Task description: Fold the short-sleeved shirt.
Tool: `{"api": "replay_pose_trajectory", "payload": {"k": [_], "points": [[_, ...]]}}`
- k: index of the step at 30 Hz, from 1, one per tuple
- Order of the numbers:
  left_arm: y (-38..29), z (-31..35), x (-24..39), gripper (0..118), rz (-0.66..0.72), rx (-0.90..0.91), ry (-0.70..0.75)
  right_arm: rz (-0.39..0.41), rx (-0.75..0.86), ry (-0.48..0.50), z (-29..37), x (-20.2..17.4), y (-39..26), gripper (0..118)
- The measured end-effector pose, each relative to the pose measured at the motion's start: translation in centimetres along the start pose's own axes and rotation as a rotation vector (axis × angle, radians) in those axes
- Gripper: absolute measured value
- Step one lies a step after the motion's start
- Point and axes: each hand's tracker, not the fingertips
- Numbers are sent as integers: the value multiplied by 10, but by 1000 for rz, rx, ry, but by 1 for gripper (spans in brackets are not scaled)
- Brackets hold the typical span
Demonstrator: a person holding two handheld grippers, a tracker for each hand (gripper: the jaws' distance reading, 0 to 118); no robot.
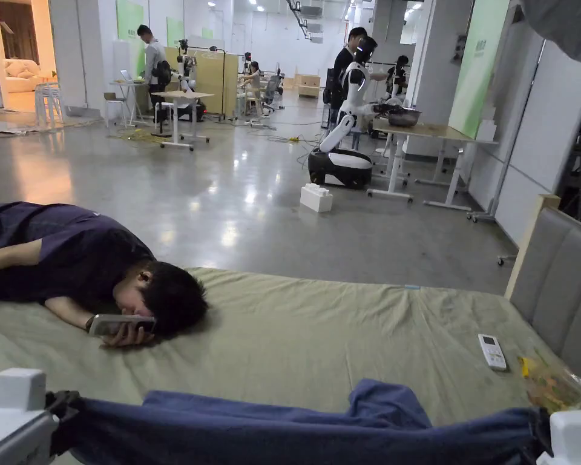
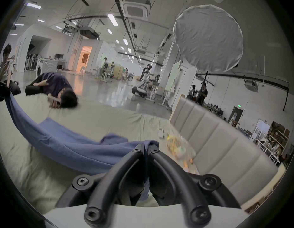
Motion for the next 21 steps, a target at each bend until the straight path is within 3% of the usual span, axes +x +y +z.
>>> {"api": "replay_pose_trajectory", "payload": {"k": [7, 15, 18, 21], "points": [[-90, 29, -8, 5, -27, -172, 11, 39, -199, 69, 47, -31, -86, 4], [-144, 21, -7, 5, -86, -327, 0, 36, -415, 153, 44, -48, -155, 4], [-162, 11, -2, 5, -166, -382, -2, 82, -505, 179, 43, -55, -153, 4], [-174, 4, -1, 6, -192, -419, 4, 60, -553, 196, 39, -65, -163, 4]]}}
